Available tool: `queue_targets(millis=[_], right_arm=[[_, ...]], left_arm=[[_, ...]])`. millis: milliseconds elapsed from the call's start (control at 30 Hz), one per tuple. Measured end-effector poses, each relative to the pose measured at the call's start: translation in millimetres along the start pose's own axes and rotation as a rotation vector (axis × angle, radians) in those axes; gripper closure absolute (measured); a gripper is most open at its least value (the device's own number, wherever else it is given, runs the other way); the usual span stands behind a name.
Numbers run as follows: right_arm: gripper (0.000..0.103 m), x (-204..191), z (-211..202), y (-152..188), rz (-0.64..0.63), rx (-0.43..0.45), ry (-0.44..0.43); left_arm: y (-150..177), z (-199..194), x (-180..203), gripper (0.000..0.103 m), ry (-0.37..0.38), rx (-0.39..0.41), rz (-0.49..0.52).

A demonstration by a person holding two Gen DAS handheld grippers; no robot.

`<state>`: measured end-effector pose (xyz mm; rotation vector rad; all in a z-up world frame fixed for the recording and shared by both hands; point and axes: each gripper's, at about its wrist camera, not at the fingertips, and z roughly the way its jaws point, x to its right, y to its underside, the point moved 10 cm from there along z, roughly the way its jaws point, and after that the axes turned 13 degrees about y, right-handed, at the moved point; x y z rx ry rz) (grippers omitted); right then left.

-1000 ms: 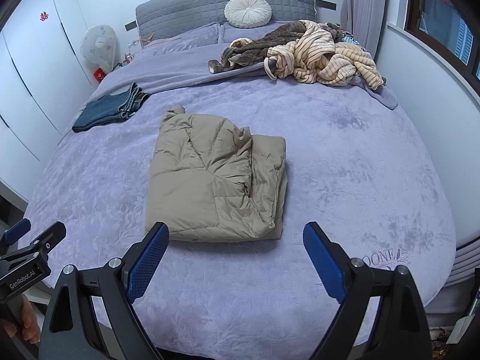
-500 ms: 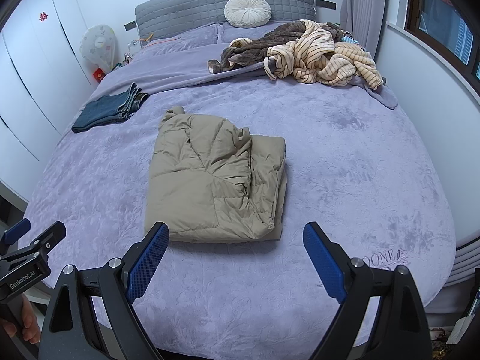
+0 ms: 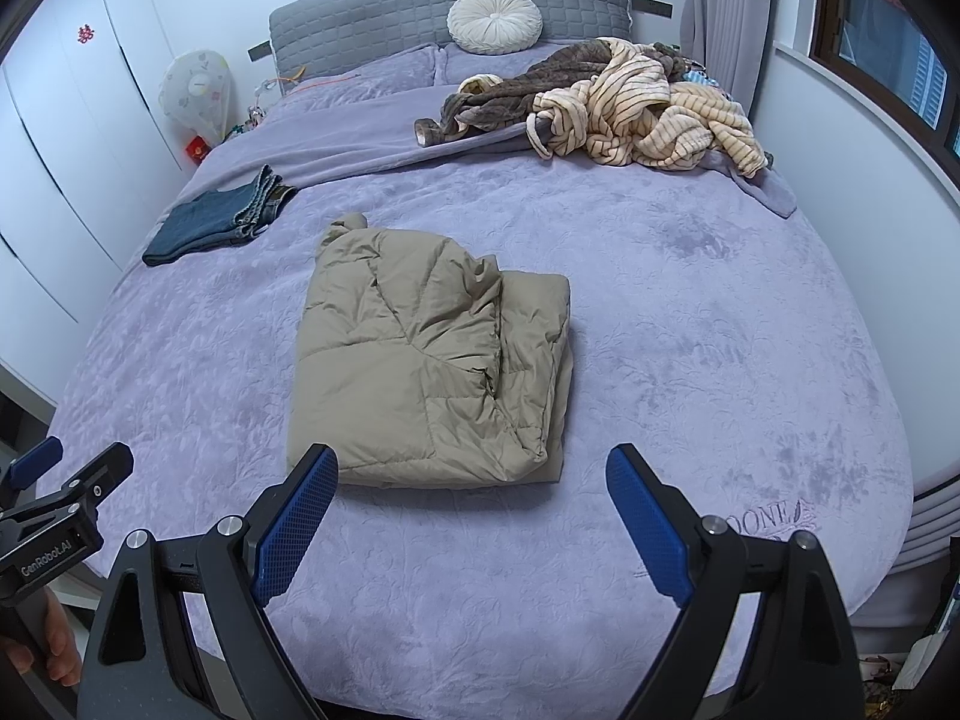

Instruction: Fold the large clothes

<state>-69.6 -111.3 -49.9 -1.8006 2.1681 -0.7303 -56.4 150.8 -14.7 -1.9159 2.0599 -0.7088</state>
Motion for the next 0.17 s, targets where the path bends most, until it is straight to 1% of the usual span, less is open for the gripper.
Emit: queue_targets(millis=[167], right_arm=[[0.010,1.1,1.3,0.3,-0.003,-0.007,0.003]], left_arm=[[-6.4,4.0,-4.9,0.000,0.009,0.015,0.007]])
